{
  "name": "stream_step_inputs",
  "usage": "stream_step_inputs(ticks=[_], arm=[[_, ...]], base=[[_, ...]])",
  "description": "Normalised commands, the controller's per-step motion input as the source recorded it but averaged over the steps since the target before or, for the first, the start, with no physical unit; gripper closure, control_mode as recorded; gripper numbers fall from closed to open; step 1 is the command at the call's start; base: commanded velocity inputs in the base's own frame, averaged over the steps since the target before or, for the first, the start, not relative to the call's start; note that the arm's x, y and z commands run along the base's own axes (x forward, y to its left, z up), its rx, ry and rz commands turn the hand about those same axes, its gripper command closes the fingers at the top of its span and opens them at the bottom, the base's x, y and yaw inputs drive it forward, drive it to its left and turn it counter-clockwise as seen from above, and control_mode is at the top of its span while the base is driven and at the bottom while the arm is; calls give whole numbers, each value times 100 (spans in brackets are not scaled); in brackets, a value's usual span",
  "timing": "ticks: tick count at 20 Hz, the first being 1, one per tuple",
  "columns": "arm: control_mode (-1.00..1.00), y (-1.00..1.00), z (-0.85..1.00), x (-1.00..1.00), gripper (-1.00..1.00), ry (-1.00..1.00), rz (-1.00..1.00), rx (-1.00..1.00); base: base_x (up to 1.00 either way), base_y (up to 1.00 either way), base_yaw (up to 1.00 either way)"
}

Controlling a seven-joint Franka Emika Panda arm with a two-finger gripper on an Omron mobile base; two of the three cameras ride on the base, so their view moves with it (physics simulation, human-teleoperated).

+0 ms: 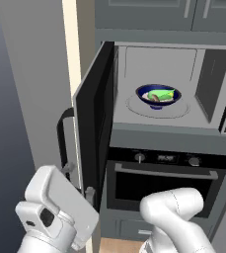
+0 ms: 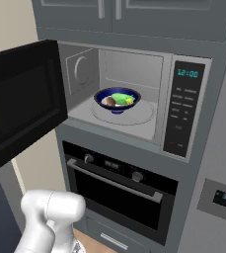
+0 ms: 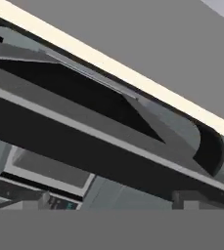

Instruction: Place the bowl containing the mushroom and corn in the microwave. Close the microwave door and press the start button to microwave the meal.

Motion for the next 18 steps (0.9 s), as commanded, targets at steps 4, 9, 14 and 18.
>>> stream_step_inputs(ticks=[4,9,14,18], arm=[[-100,93,-31,0,-100,0,-2,-17],[-100,73,-13,16,-100,1,-9,-5],[-100,48,0,30,-100,1,-18,-2],[-100,13,-4,38,-100,1,-20,-1]], base=[[0,0,0],[0,0,0],[0,0,0],[0,0,0]])
